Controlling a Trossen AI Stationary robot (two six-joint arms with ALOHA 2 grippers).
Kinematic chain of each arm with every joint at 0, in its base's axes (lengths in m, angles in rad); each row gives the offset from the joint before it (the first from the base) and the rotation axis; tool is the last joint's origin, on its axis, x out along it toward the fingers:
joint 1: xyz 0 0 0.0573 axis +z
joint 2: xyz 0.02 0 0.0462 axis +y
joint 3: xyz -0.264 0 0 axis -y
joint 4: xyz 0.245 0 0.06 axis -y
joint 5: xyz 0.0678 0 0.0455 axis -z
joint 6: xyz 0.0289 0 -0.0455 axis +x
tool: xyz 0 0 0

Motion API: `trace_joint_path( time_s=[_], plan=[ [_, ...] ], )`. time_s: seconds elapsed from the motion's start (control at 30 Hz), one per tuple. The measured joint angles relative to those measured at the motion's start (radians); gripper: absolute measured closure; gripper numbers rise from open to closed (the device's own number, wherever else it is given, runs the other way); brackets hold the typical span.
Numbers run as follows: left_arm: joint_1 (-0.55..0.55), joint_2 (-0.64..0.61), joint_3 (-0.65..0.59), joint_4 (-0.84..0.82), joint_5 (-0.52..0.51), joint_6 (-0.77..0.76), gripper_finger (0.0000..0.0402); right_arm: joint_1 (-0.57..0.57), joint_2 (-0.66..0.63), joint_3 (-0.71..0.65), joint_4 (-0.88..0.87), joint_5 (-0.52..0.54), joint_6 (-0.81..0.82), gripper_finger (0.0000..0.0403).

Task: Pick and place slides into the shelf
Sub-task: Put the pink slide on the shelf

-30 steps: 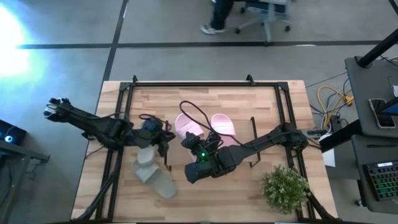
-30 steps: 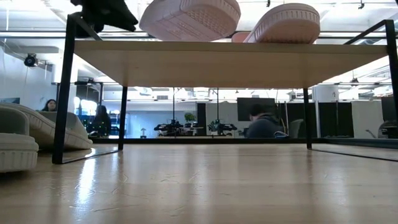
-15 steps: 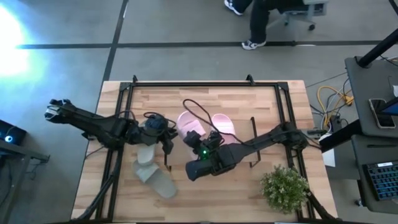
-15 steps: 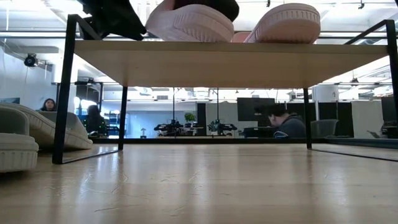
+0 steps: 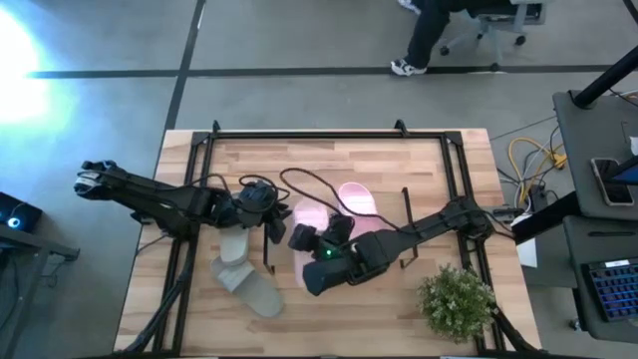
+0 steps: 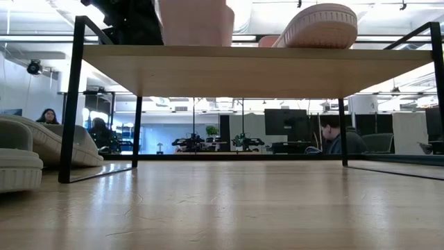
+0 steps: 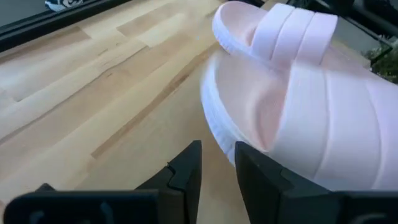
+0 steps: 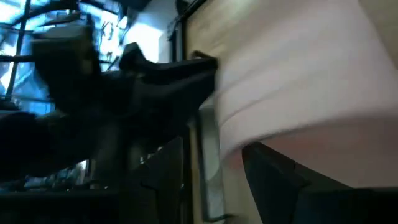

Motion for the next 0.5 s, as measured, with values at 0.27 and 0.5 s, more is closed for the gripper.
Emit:
trace_joint_path(
  time_s=[0.27,0.5],
  plan=[
    [0.006,-0.016,0.004,0.002,0.005,0.027,0.032,0.011,-0.006,0.12,-0.144,-0.004,-0.146,0.0248],
    [0.006,-0.054,0.011,-0.043,0.01,0.061,0.032,0.002,-0.007,0.142,-0.36,-0.045,-0.042,0.0248]
  ],
)
